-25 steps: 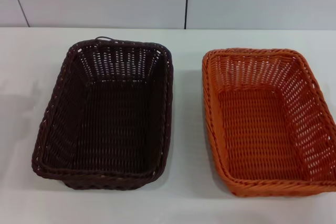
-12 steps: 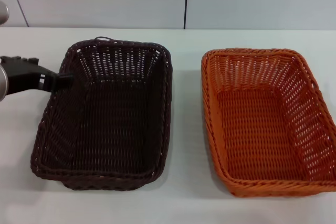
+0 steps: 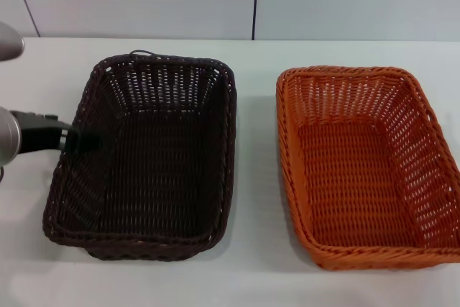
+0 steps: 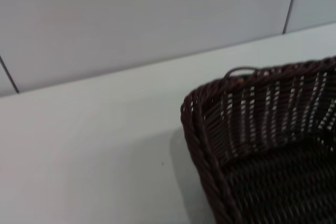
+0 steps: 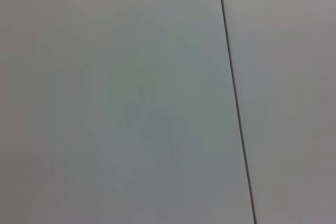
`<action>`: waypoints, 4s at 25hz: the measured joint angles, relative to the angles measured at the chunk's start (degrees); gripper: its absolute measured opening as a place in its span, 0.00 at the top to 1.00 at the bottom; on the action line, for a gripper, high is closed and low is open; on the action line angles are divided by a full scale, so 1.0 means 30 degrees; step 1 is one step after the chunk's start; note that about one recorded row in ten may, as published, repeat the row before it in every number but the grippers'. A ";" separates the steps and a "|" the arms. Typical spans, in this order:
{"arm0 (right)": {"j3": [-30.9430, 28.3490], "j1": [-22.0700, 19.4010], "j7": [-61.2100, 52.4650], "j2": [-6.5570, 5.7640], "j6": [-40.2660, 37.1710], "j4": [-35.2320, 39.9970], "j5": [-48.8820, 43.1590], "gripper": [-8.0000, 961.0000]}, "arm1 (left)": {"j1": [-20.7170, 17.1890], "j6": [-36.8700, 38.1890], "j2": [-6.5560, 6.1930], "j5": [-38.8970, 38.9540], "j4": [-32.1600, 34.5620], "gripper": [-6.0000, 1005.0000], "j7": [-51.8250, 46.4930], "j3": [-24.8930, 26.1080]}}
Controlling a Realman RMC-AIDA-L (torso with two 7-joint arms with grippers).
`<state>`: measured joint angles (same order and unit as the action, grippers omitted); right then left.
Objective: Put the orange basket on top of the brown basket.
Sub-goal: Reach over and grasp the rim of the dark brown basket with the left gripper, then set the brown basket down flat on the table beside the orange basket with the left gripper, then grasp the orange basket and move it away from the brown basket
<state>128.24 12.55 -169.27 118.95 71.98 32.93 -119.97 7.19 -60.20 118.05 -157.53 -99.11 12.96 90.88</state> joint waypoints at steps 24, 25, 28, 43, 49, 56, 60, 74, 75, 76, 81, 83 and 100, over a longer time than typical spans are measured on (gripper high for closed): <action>0.0170 -0.0044 0.0000 -0.0015 0.0160 -0.0069 -0.0167 0.16 | 0.1253 0.0504 -0.0010 0.0099 0.2828 0.28 0.0976 0.0418; 0.0169 -0.0045 -0.0001 -0.0016 0.0163 -0.0065 -0.0181 0.16 | 0.1167 0.0454 -0.0010 0.0023 0.2585 0.31 0.1316 0.0372; 0.0170 -0.0035 -0.0001 -0.0016 0.0168 -0.0066 -0.0200 0.16 | 0.1046 0.0386 -0.0010 0.0018 0.2112 0.40 0.1930 0.0456; 0.0195 -0.0110 -0.0001 0.0010 0.0266 0.0091 -0.0207 0.16 | 0.2650 -0.3743 -0.0051 0.4270 0.2401 0.77 1.0628 0.4544; 0.0324 -0.0127 -0.0001 0.0027 0.0271 0.0233 -0.0208 0.16 | 0.4475 -0.5986 -0.0059 0.4726 0.3180 0.77 1.5370 0.6826; 0.0468 -0.0376 -0.0002 0.0101 0.0441 0.0500 -0.0205 0.16 | 0.7223 -0.6922 -0.0074 0.5805 0.6314 0.78 1.9178 0.8304; 0.0622 -0.0424 -0.0001 0.0104 0.0518 0.0556 -0.0205 0.16 | 0.8646 -0.6577 -0.0052 0.5851 0.7963 0.79 2.0402 0.8265; 0.0667 -0.0287 -0.0001 0.0058 0.0534 0.0566 -0.0205 0.16 | 0.8875 -0.3206 0.0030 0.6032 0.8671 0.76 2.1675 0.5466; 0.0666 -0.0273 -0.0002 0.0050 0.0532 0.0565 -0.0205 0.16 | 0.8883 -0.3123 0.0034 0.6031 0.8611 0.74 2.1669 0.5358; 0.0662 -0.0257 -0.0001 0.0044 0.0531 0.0565 -0.0205 0.16 | 0.8894 -0.2944 0.0047 0.6036 0.8444 0.71 2.1649 0.5192; 0.0601 -0.0248 -0.0002 0.0043 0.0433 0.0700 -0.0159 0.16 | 0.8882 -0.2504 0.0078 0.6204 0.7906 0.57 2.1576 0.4946; 0.0591 -0.0320 -0.0002 0.0039 0.0411 0.1032 -0.0149 0.16 | 0.7538 0.0863 0.0150 0.7245 0.4894 0.52 2.0854 0.3645; 0.0344 0.2208 -0.0052 -0.1569 -0.5660 0.6538 -0.1086 0.17 | -0.2273 4.1414 -0.0031 0.4756 0.8913 0.26 1.0547 -0.9947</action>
<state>129.27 19.17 -169.43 114.25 55.00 52.54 -123.22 0.37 64.05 117.95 -143.26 -72.37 44.60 61.04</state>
